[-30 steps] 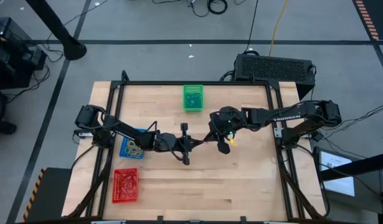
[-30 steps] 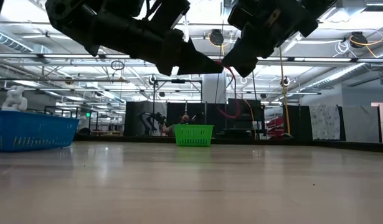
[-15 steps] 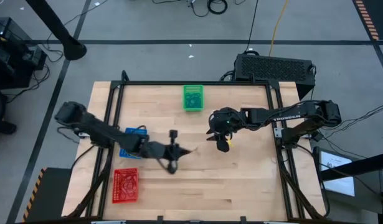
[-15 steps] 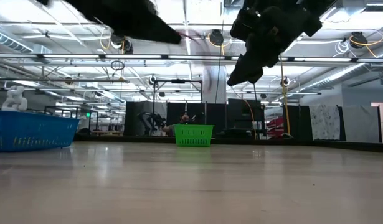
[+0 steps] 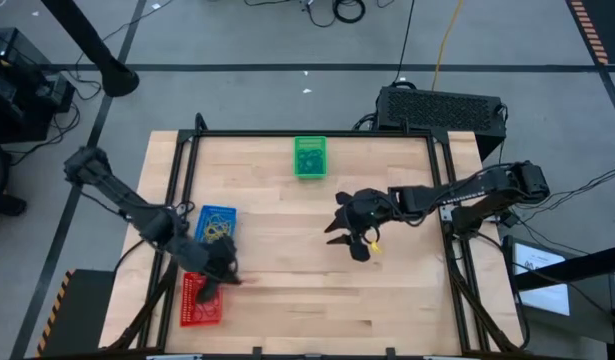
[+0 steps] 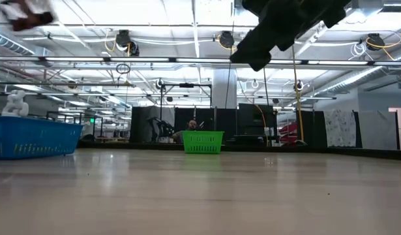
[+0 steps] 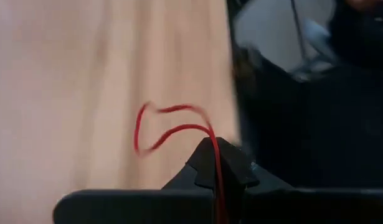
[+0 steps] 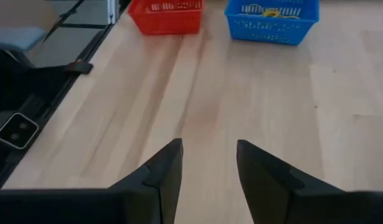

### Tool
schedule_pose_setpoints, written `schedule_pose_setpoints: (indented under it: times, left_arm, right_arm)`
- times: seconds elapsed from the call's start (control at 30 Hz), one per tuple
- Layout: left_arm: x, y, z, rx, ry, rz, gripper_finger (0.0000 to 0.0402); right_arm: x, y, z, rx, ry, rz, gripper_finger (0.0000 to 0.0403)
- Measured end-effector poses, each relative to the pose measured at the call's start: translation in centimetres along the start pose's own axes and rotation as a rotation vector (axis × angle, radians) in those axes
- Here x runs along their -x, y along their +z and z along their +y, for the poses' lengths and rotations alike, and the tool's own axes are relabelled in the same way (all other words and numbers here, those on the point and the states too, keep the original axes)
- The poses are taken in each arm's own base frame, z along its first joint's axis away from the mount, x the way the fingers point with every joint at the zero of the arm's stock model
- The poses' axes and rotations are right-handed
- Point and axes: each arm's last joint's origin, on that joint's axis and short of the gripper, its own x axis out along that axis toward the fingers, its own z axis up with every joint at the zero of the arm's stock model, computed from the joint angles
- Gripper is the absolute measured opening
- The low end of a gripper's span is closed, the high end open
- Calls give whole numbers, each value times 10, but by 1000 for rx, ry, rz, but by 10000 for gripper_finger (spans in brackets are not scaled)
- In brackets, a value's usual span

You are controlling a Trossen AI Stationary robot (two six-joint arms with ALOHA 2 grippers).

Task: Sort rubber bands into baskets
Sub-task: Put the red rubber band into the red bin

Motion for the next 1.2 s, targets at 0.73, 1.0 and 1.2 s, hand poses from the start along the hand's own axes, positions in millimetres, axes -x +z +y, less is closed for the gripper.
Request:
schedule_pose_setpoints:
  times: [0.73, 1.0, 1.2]
  left_arm:
    - [21, -70, -7, 609, 229, 638, 1]
    - [23, -73, -4, 634, 276, 670, 1]
    - [22, -72, -5, 605, 261, 646, 1]
  right_arm:
    - [-3, -7, 25, -9, 64, 62, 144]
    - [-3, -7, 24, 1, 63, 61, 144]
    - [-3, -7, 24, 15, 63, 61, 144]
